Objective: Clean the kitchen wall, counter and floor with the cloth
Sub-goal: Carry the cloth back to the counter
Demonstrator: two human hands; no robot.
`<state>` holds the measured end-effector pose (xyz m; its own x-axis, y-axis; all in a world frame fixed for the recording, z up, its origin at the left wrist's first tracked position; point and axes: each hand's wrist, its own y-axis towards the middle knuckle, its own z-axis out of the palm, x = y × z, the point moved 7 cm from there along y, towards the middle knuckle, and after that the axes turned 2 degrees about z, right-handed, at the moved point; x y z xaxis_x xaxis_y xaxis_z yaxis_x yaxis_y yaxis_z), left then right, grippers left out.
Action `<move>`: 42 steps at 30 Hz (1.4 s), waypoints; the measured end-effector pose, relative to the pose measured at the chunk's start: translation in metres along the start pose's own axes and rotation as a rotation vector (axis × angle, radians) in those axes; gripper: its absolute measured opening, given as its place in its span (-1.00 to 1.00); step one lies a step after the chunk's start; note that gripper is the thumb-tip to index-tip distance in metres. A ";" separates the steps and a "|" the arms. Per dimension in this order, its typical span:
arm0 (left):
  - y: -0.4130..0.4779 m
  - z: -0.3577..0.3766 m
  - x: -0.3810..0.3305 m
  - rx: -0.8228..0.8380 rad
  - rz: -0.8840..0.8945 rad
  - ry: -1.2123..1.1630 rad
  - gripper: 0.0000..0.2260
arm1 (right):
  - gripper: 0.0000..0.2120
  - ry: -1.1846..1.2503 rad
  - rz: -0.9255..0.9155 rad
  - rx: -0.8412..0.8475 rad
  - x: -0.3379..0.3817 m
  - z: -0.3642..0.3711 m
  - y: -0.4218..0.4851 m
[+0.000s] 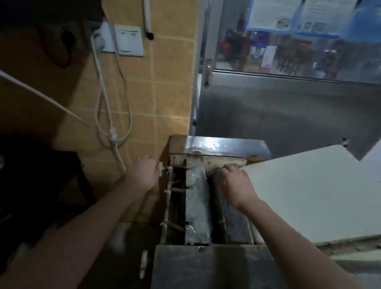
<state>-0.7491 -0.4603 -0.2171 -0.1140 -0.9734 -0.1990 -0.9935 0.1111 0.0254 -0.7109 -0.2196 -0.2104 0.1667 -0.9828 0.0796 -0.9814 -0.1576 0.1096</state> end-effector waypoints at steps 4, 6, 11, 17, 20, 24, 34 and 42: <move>-0.049 -0.007 0.051 -0.049 -0.142 0.020 -0.76 | -0.61 0.037 -0.159 0.050 0.054 0.015 0.015; -0.076 -0.015 0.075 -0.082 -0.199 0.052 -0.78 | -0.62 0.061 -0.235 0.057 0.085 0.019 0.020; -0.145 -0.025 0.145 -0.107 -0.396 0.059 -0.73 | -0.62 0.072 -0.378 0.113 0.169 0.031 0.023; -0.220 -0.045 0.223 -0.202 -0.514 0.055 -0.76 | -0.60 0.087 -0.541 0.128 0.264 0.034 0.013; -0.259 -0.053 0.262 -0.210 -0.587 0.053 -0.77 | -0.63 0.106 -0.607 0.127 0.315 0.036 0.001; -0.317 -0.068 0.315 -0.241 -0.678 0.095 -0.81 | -0.67 0.106 -0.672 0.143 0.392 0.040 -0.021; -0.479 -0.111 0.440 -0.186 -1.002 0.158 -0.74 | -0.64 0.190 -0.957 0.106 0.601 0.045 -0.077; -0.559 -0.119 0.502 -0.194 -1.164 0.117 -0.73 | -0.69 0.242 -1.152 0.147 0.734 0.067 -0.110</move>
<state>-0.2508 -1.0349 -0.2150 0.8692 -0.4820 -0.1103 -0.4809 -0.8759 0.0380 -0.4871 -0.9304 -0.2302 0.9572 -0.2137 0.1951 -0.2405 -0.9625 0.1258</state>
